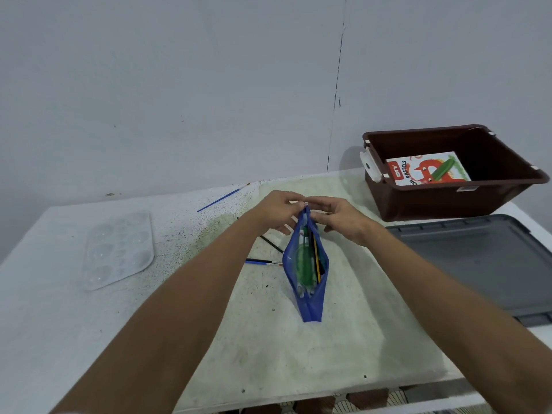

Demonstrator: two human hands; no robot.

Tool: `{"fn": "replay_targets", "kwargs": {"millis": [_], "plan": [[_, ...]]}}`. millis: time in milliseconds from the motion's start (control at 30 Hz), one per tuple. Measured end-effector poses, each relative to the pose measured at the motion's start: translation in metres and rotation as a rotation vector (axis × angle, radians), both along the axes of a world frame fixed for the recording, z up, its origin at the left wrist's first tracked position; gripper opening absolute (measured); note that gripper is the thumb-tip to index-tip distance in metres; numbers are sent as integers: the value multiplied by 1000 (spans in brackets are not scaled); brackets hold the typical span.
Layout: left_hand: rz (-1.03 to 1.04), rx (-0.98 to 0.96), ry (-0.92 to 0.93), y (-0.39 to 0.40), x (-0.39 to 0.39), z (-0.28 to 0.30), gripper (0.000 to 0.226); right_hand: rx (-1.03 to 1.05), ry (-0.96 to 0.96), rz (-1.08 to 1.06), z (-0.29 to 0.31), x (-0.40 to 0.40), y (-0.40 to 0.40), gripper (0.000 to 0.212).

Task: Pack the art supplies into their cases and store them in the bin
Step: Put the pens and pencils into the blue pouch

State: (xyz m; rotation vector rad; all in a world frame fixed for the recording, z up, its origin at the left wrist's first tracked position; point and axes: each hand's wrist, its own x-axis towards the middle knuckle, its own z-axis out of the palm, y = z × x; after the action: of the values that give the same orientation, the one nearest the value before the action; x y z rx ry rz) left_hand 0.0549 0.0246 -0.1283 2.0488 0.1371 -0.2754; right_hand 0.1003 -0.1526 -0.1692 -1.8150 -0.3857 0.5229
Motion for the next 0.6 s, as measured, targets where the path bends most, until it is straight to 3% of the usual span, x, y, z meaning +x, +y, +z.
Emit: {"fn": "replay_targets", "kwargs": {"millis": [600], "plan": [[10,-57,-237,14,-19,-9,9,152,119,112,-11,12,5,13]]}}
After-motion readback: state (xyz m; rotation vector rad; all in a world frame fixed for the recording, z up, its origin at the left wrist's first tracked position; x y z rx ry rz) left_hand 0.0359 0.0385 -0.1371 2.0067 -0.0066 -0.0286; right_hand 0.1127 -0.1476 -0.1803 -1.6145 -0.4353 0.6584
